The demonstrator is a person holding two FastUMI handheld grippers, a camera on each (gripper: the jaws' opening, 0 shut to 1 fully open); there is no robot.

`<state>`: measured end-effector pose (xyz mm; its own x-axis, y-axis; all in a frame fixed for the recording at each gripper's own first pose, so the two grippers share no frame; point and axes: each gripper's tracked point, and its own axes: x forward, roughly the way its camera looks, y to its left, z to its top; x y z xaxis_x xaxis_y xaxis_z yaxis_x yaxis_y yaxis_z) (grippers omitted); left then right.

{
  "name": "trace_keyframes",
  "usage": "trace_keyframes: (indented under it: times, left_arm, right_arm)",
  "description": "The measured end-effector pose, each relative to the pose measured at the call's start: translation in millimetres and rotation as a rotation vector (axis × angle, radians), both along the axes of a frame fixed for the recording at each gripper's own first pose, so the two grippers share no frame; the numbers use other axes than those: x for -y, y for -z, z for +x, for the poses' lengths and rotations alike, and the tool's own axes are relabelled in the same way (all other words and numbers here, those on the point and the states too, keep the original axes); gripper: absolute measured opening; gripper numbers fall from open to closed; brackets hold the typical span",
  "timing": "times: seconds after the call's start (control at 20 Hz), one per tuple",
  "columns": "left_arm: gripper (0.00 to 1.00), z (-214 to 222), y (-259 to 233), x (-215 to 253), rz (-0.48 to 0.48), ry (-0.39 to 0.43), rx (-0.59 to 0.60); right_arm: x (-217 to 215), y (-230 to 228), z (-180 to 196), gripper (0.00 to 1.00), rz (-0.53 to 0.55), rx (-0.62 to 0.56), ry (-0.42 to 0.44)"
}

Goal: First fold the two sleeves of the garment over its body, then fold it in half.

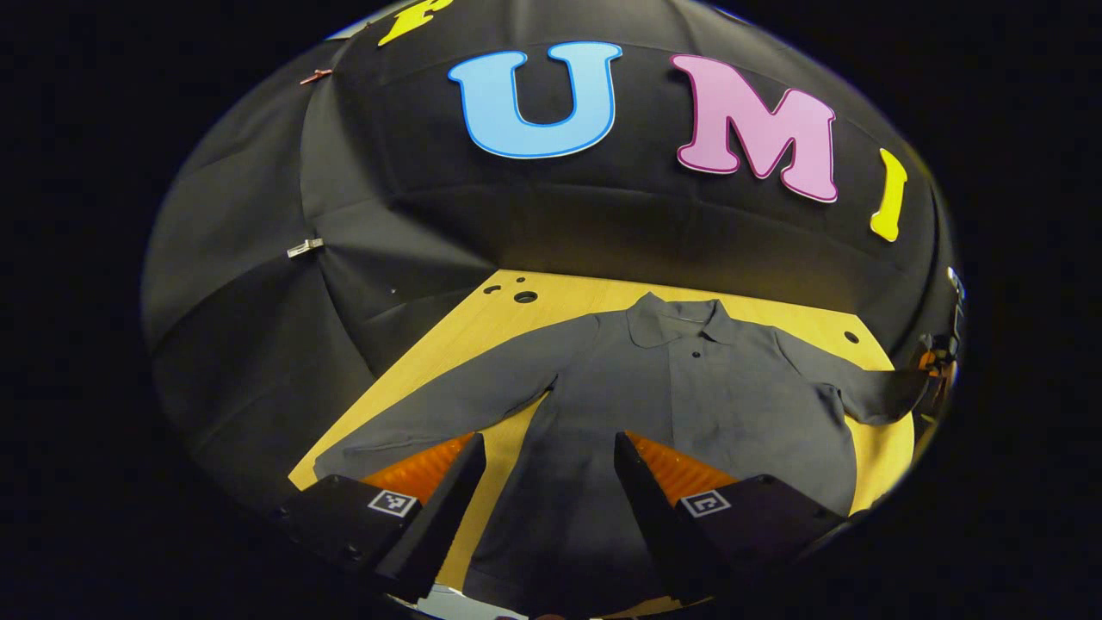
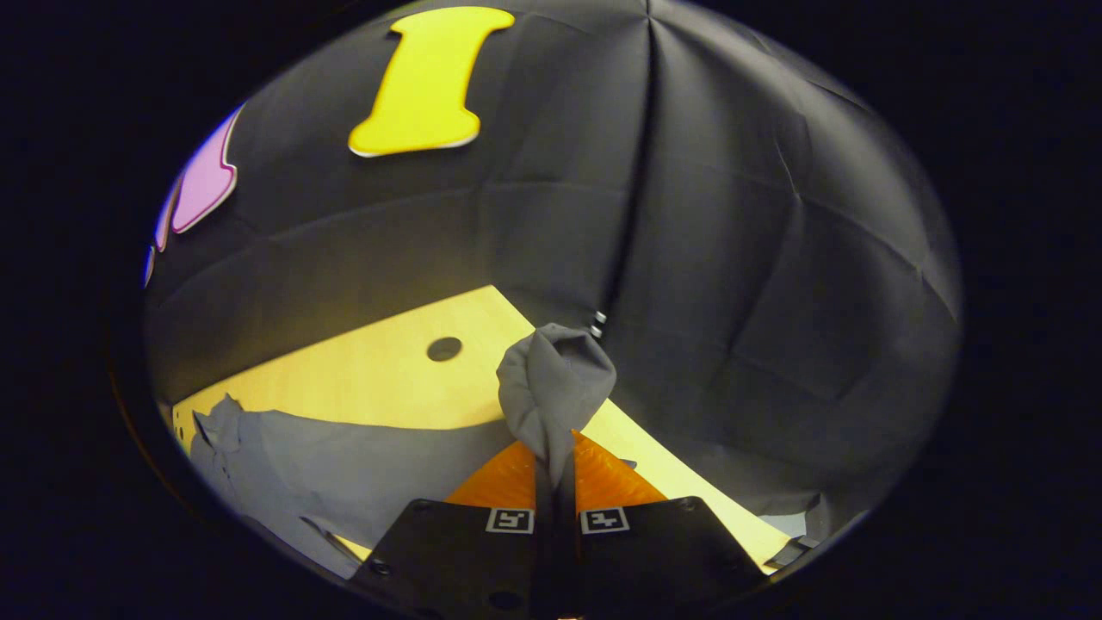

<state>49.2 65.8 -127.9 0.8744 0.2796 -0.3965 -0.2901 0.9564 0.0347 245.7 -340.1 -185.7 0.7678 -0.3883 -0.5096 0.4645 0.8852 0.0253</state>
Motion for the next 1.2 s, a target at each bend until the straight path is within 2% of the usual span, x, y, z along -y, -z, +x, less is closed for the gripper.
trace_keyframes:
  times: [0.1, 0.15, 0.2, 0.3, 0.45, 0.6, 0.95, 1.2]
  left_arm:
    - [0.95, -8.1, -0.5, -11.7, 0.004, -0.003, 0.011]
    - [0.95, -12.4, -2.1, -18.4, 0.002, -0.008, 0.019]
    - [0.95, -17.1, -1.4, -26.2, -0.003, -0.018, 0.025]
    - [0.95, -29.0, -0.3, -40.6, -0.006, -0.038, 0.030]
    - [0.95, -41.8, -8.8, -56.5, 0.075, -0.031, 0.060]
    - [0.95, -55.0, -8.8, -71.1, 0.067, -0.053, 0.079]
    - [0.95, -83.1, 3.6, -106.3, -0.023, -0.176, 0.084]
    - [0.95, -103.7, 10.5, -125.8, -0.068, -0.264, 0.078]
  right_arm:
    - [-20.7, -24.9, 4.9, 0.05, -0.030, 0.029, -0.038]
    - [-37.2, -43.6, 3.7, 0.00, -0.049, 0.039, -0.064]
    - [-57.6, -62.3, 2.0, 0.05, -0.062, 0.052, -0.092]
    - [-102.8, -98.8, -1.7, 0.05, -0.063, 0.085, -0.140]
    - [-148.5, -106.8, 26.6, 0.05, -0.069, 0.107, -0.224]
    - [-215.4, -122.3, 35.8, 0.05, -0.070, 0.134, -0.331]
    - [-378.0, -106.6, 39.0, 0.05, -0.007, 0.132, -0.563]
    - [-479.0, -73.3, 25.1, 0.05, 0.053, 0.080, -0.678]
